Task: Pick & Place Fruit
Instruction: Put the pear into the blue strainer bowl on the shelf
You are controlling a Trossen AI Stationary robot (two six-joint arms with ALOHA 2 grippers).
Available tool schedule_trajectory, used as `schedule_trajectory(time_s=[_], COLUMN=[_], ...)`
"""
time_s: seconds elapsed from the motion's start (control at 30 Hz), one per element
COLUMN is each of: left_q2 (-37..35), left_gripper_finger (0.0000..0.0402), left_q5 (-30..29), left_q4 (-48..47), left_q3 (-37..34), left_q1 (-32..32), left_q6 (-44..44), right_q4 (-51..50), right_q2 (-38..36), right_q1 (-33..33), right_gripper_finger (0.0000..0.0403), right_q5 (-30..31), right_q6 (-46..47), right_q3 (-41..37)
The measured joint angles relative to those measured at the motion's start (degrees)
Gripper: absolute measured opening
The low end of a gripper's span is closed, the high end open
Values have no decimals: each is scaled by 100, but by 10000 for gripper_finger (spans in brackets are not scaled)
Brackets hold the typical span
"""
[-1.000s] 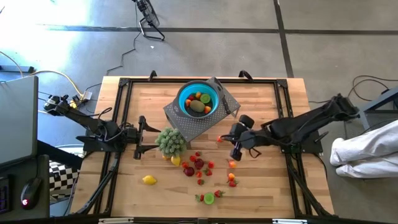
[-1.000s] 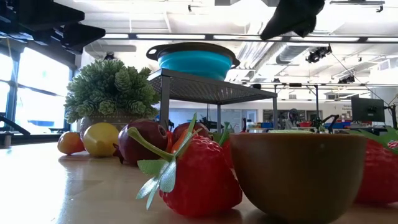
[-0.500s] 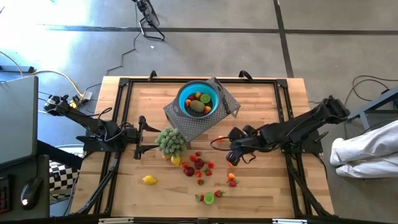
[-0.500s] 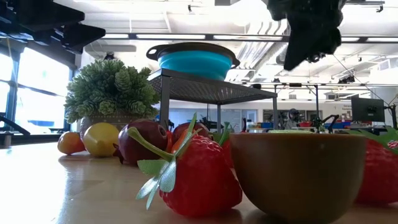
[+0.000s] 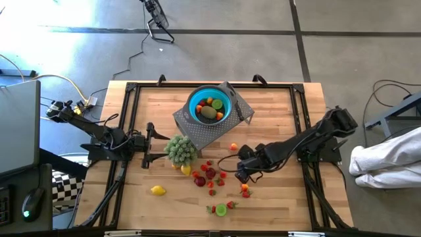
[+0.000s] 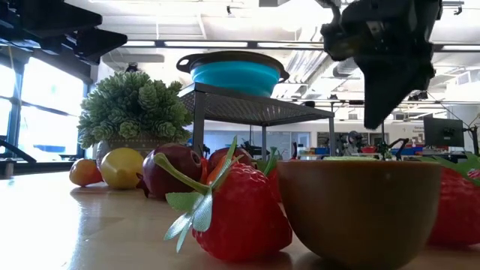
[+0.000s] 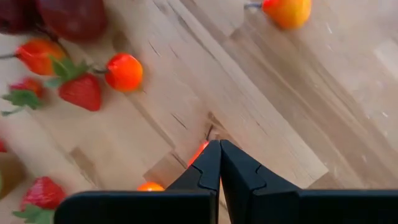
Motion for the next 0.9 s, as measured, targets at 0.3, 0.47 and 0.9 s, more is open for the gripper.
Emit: schedule_trajectory(time_s=[0.3,0.47,0.9], left_q2=[0,0,0], left_gripper_finger=[294,294,294], left_q5=[0,2,2], left_q4=[0,0,0], left_q3=[0,1,4], left_q1=[0,0,1], left_q6=[-2,-2,-44], right_q4=[554,914,930], right_q2=[97,97,97], right_q1=[-51,-48,0], right_gripper_finger=[3,2,140], right_q5=[-225,-370,-97], right_q6=[-808,-1430,-224], right_q3=[0,0,-241])
